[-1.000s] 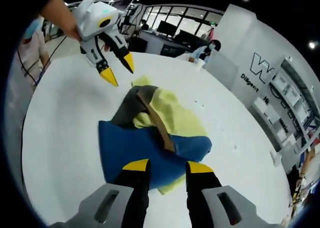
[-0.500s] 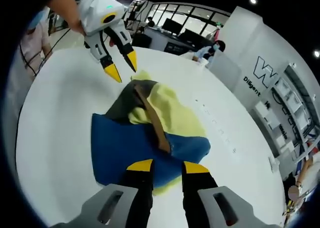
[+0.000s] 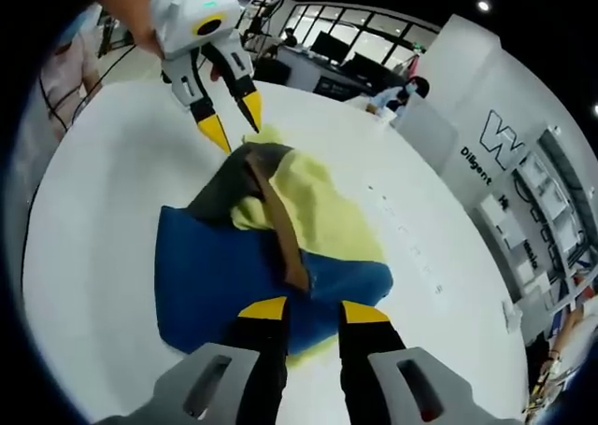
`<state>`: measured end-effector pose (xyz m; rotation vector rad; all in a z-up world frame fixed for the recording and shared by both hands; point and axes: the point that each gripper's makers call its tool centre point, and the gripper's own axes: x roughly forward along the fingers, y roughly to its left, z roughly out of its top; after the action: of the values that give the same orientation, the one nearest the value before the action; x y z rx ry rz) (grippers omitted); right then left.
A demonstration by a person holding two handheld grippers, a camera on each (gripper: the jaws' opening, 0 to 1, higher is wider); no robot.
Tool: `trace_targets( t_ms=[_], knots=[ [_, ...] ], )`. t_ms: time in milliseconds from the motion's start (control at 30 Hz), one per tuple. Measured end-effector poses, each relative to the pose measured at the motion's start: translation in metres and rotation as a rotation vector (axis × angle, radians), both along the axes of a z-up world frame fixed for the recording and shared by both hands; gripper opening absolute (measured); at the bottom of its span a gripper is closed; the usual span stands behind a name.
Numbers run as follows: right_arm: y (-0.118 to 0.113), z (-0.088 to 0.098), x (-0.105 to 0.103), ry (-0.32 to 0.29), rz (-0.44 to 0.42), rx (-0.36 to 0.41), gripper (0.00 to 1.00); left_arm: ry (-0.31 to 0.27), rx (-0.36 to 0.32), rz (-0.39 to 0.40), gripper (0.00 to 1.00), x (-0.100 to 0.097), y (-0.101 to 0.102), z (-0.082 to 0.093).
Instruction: Fold the garment on the visible template until the final outline fits inside the template.
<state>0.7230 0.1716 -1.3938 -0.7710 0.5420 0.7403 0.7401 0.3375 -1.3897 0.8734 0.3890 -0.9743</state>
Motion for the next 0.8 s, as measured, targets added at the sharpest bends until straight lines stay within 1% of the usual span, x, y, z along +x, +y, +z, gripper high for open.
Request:
trace_targets(
  t_ms=[100,267,333,500,633,800],
  knots=[
    [0.0,-0.002,0.003,0.001,0.006,-0.008,0.14,-0.001,0.002,-0.002,0.31,0.002,-0.003,-0.001],
    [0.004,-0.003,0.007,0.001,0.033,-0.018,0.13,-0.01,0.02,-0.035,0.3,0.007,-0.011,-0.006],
    [0.005,-0.004,0.01,0.001,0.05,-0.029,0.12,-0.006,0.02,-0.04,0.3,0.01,-0.013,-0.007],
    [0.005,-0.009,0.013,0.009,0.061,-0.045,0.1,-0.006,0.023,-0.055,0.28,0.015,-0.018,-0.008],
    [0.007,-0.013,0.01,0.023,0.082,-0.05,0.07,-0.009,0.032,-0.07,0.28,0.017,-0.019,-0.01],
    [0.007,-0.016,0.013,0.017,0.094,-0.069,0.06,-0.007,0.042,-0.079,0.26,0.02,-0.019,-0.015]
  ],
)
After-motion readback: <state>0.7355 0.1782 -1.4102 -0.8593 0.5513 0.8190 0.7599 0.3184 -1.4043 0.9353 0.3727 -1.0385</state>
